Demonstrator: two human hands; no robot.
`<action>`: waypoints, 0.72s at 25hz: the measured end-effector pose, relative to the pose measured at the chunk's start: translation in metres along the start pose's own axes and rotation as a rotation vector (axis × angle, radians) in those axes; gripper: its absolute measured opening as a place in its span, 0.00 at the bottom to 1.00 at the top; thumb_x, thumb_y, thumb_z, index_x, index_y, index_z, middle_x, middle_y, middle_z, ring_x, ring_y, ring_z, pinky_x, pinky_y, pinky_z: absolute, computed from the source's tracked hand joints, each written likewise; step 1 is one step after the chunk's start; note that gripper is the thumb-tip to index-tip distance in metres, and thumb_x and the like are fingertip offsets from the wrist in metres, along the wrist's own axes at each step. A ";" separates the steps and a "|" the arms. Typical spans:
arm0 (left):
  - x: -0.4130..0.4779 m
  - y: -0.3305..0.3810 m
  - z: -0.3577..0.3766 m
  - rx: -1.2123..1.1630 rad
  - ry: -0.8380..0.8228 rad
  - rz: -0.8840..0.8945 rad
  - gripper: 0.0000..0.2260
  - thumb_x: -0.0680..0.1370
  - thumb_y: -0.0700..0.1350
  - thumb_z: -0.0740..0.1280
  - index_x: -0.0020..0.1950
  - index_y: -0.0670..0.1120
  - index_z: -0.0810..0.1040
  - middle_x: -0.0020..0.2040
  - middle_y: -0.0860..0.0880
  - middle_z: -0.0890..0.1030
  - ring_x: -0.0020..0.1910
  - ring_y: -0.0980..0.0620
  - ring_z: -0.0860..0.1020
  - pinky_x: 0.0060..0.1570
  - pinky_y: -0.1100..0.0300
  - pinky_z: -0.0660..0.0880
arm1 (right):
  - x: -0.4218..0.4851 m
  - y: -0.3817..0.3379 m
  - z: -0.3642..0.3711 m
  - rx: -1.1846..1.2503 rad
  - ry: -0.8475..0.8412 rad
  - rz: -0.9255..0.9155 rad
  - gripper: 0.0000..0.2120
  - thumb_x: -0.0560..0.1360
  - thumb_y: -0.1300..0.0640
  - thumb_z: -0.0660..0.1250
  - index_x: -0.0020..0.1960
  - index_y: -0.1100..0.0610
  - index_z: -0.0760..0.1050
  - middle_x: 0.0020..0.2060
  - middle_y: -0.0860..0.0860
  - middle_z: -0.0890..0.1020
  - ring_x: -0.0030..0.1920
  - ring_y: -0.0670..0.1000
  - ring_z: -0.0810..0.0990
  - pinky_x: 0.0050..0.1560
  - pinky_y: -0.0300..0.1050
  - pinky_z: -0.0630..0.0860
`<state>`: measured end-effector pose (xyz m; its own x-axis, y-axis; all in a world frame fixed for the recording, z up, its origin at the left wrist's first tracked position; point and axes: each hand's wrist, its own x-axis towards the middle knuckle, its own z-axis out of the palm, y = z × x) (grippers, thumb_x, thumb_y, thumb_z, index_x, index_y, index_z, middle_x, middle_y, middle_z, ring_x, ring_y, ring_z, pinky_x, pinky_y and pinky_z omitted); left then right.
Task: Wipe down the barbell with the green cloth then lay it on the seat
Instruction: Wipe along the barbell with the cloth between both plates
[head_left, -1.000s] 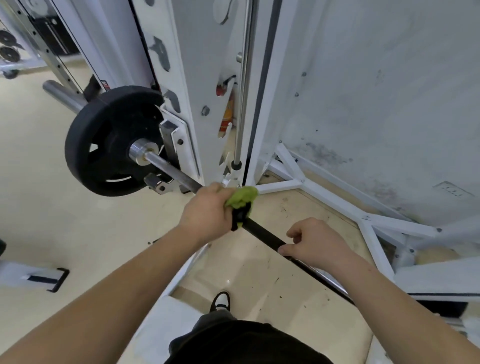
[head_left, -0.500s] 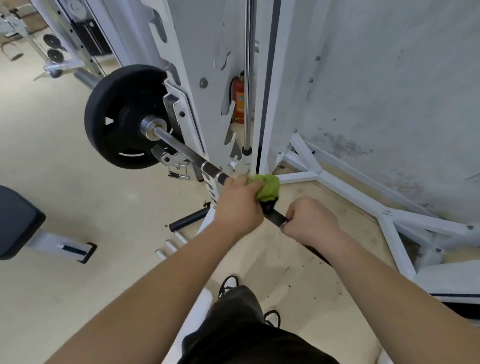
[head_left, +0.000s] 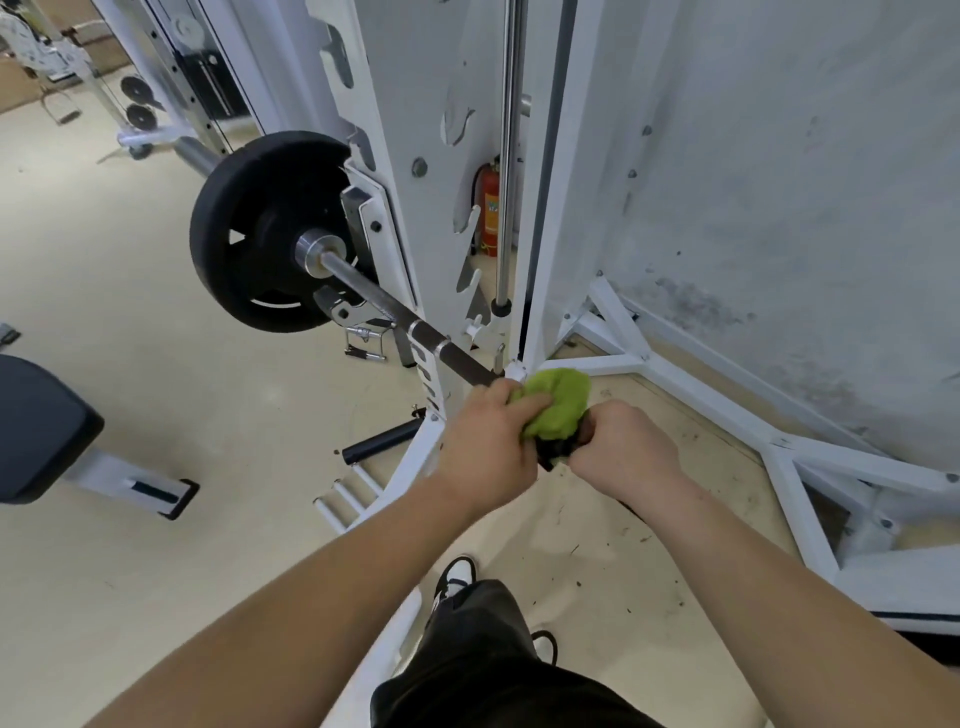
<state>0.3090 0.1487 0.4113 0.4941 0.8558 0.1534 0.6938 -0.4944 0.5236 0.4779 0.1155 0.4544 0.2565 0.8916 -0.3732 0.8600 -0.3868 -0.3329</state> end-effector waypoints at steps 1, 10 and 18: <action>0.002 -0.010 -0.007 -0.033 -0.023 0.052 0.25 0.69 0.41 0.61 0.65 0.51 0.81 0.56 0.44 0.78 0.52 0.40 0.77 0.54 0.51 0.76 | 0.001 0.001 -0.001 0.005 -0.020 -0.005 0.05 0.71 0.50 0.70 0.41 0.51 0.80 0.37 0.47 0.82 0.41 0.53 0.82 0.41 0.46 0.80; 0.005 0.005 0.000 -0.696 0.427 -0.722 0.17 0.71 0.42 0.61 0.56 0.59 0.74 0.43 0.50 0.82 0.42 0.47 0.81 0.40 0.46 0.82 | 0.025 -0.028 0.000 0.145 -0.032 -0.142 0.09 0.75 0.47 0.72 0.41 0.52 0.82 0.35 0.49 0.83 0.40 0.55 0.81 0.45 0.48 0.80; 0.017 -0.062 -0.027 -0.978 0.691 -1.125 0.09 0.81 0.41 0.63 0.61 0.46 0.76 0.52 0.47 0.82 0.52 0.46 0.81 0.52 0.54 0.78 | 0.034 -0.046 -0.008 -0.110 -0.060 -0.172 0.07 0.73 0.54 0.72 0.37 0.53 0.81 0.32 0.51 0.84 0.37 0.54 0.84 0.42 0.51 0.83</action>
<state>0.2601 0.1976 0.4039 -0.4987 0.7309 -0.4659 -0.1864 0.4345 0.8812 0.4504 0.1654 0.4636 0.0779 0.9253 -0.3711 0.9325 -0.1993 -0.3013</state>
